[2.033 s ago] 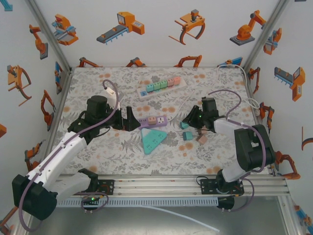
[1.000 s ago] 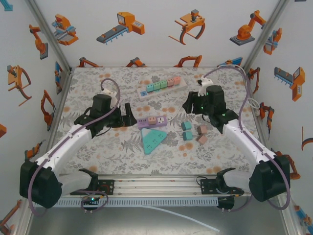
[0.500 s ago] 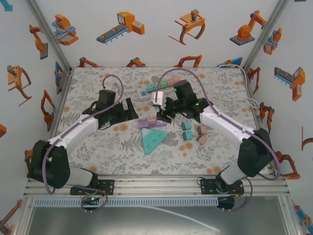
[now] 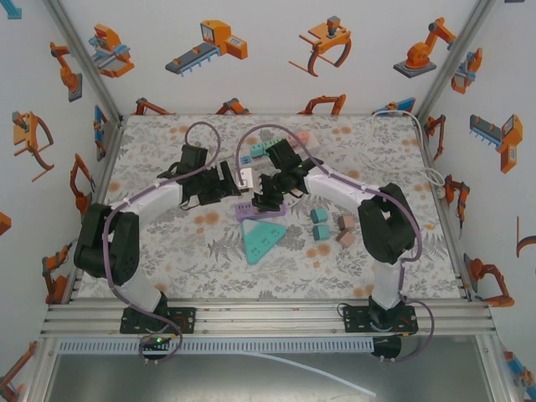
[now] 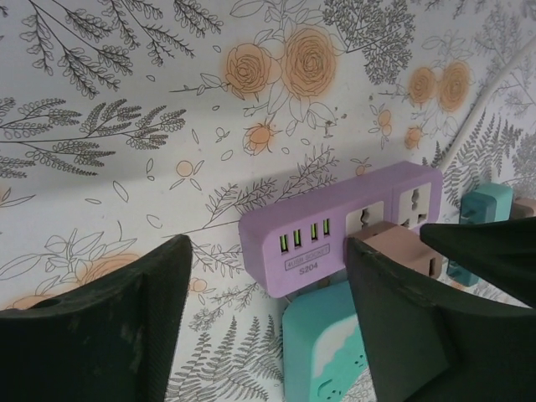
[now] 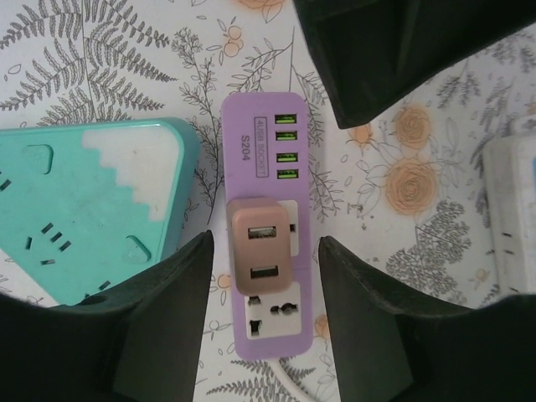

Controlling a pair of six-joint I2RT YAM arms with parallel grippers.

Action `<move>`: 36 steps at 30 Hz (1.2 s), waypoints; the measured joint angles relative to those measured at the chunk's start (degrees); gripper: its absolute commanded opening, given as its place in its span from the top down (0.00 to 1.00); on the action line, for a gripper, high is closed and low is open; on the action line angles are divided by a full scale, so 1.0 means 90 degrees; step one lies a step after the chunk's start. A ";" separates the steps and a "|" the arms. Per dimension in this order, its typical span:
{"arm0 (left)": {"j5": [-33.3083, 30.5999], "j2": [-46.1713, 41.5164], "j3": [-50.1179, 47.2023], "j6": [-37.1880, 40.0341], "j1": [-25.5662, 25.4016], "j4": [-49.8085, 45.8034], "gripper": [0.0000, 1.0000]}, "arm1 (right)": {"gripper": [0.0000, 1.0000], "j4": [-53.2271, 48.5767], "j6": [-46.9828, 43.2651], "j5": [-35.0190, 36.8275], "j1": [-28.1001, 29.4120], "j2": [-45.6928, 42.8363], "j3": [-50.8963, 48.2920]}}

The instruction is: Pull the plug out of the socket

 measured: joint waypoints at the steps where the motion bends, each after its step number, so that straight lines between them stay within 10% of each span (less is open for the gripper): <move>1: 0.0053 0.0080 0.0017 -0.0005 0.0000 0.0007 0.37 | 0.55 -0.0002 0.0000 0.0000 0.0002 0.0058 0.0000; 36: 0.0442 0.1333 0.0862 0.0447 -0.0413 -0.0811 0.49 | 0.84 -0.0219 0.0119 -0.0165 -0.0010 0.0187 0.0083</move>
